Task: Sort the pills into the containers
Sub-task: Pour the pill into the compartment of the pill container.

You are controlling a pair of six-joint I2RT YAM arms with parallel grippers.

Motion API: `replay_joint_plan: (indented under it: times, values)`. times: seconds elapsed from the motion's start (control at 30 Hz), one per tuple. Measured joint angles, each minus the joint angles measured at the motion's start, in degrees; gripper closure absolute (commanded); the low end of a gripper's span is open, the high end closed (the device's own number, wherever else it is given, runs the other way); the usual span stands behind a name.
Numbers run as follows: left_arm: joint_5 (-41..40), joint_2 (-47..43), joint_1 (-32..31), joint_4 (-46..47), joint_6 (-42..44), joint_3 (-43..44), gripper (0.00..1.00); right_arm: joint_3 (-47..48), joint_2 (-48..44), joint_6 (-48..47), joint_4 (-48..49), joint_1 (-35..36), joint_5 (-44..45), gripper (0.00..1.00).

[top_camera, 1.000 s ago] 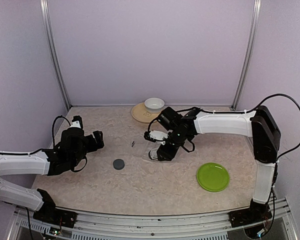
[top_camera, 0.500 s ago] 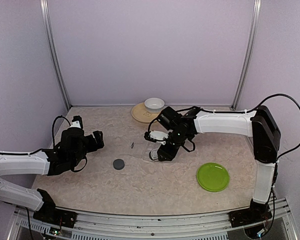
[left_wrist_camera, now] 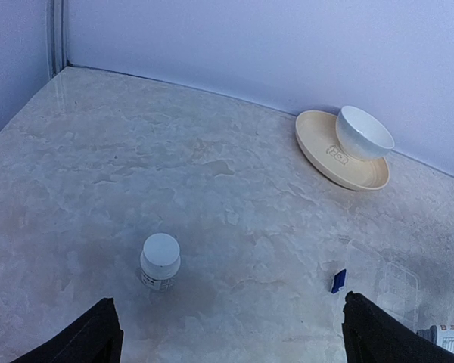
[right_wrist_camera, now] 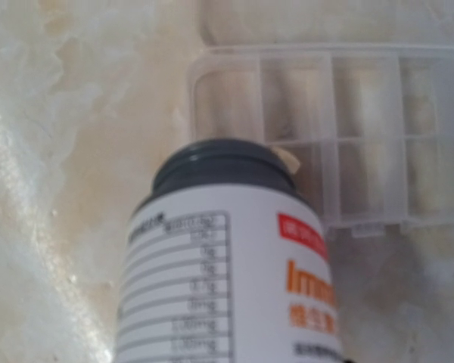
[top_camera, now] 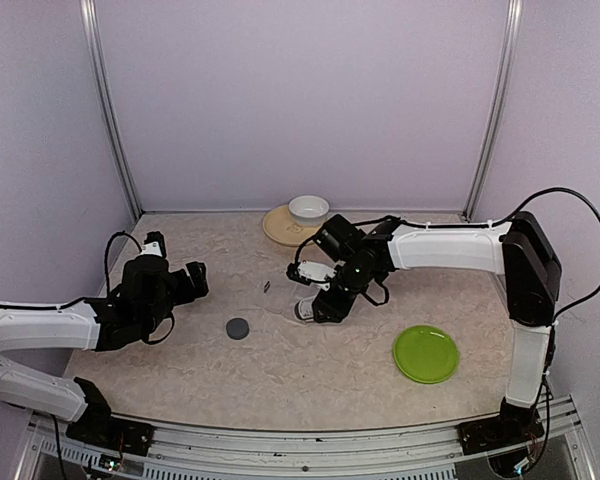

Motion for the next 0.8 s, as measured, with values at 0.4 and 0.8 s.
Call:
replay_joint_plan:
  times: [0.4,0.8]
  values:
    - [0.00,0.04,0.00,0.22,0.00,0.00,0.01,-4.09,-1.49,0.24,5.86,0.00,-0.17,0.90]
    - [0.00,0.04,0.00,0.22,0.00,0.00,0.01,-13.62,-6.08,1.18,15.74,0.00,0.76,0.90]
